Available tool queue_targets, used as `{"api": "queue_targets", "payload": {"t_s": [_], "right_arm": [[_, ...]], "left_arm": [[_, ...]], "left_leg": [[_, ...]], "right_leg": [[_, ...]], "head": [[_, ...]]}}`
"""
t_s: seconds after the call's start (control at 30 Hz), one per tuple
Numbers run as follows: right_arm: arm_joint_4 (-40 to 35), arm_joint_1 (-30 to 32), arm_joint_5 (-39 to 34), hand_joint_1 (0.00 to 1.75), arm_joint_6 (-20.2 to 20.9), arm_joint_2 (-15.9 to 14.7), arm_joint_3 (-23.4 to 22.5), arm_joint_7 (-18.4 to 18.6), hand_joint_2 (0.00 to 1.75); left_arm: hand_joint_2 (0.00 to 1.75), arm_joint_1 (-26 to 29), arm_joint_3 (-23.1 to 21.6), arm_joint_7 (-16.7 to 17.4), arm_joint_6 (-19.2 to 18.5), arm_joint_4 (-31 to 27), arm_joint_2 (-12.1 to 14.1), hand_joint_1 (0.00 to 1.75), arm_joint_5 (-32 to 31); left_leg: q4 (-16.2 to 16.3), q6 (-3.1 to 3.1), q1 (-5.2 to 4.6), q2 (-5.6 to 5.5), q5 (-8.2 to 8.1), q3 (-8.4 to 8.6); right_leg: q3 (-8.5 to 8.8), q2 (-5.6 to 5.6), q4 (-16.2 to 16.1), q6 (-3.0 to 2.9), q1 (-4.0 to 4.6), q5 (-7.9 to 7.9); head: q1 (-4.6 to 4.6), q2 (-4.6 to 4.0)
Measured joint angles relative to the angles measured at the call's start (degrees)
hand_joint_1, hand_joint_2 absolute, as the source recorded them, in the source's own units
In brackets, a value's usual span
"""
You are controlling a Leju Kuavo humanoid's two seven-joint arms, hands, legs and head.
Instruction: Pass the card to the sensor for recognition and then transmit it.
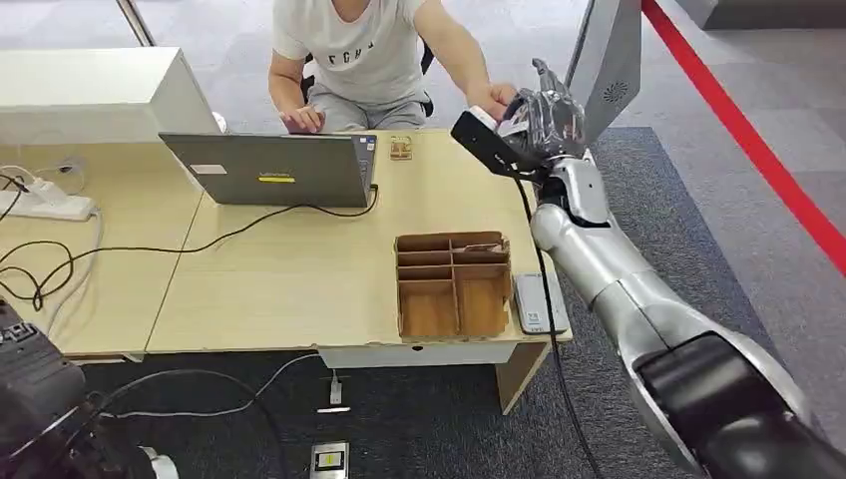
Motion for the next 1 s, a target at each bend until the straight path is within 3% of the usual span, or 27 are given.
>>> {"api": "queue_targets", "payload": {"t_s": [0.33, 0.37, 0.4, 0.73, 1.0], "right_arm": [[3.7, -0.7, 0.7, 1.75, 0.1, 2.1, 0.3, 0.0, 1.75], [4.1, -0.8, 1.0, 1.48, 0.1, 2.3, 0.3, 0.2, 1.75], [4.3, -0.7, 1.2, 0.0, 0.0, 2.4, 0.4, 0.4, 1.75], [6.0, -0.7, 2.9, 0.0, -5.0, 2.6, 0.6, -0.2, 1.75], [4.6, -0.7, 3.5, 0.0, -5.1, 1.0, 0.7, -3.0, 1.75]], "left_arm": [[1.75, -0.8, 0.6, 0.0, 0.0, 1.2, 0.0, 0.0, -0.1], [1.75, -0.8, 0.6, 0.0, 0.0, 1.2, 0.0, 0.0, -0.1], [1.75, -0.8, 0.7, 0.0, 0.0, 1.2, 0.0, 0.0, -0.1], [1.75, -1.4, 0.9, 0.0, 0.4, 1.4, 0.1, 0.0, 0.0], [1.75, -1.4, 1.3, 0.0, -0.2, 1.8, 0.1, 0.0, 0.0]], "left_leg": [[0.0, 0.0, 0.0, 0.0, 0.0, 0.0], [0.0, 0.0, 0.0, 0.0, 0.0, -0.01], [0.0, 0.0, 0.0, 0.0, 0.0, -0.02], [0.0, 0.0, -0.01, 0.01, 0.0, -0.01], [0.0, 0.0, 0.0, 0.01, 0.0, 0.0]], "right_leg": [[-0.02, 0.0, 0.0, 0.0, 0.0, 0.0], [-0.03, 0.0, 0.0, 0.0, 0.0, 0.0], [-0.04, 0.0, 0.0, 0.0, 0.0, 0.0], [-0.07, 0.01, 0.0, 0.0, 0.0, 0.01], [-0.07, 0.01, 0.0, 0.0, 0.0, 0.01]], "head": [[0.0, 0.0], [0.0, 0.0], [0.0, 0.0], [0.0, 0.0], [0.0, 0.0]]}}
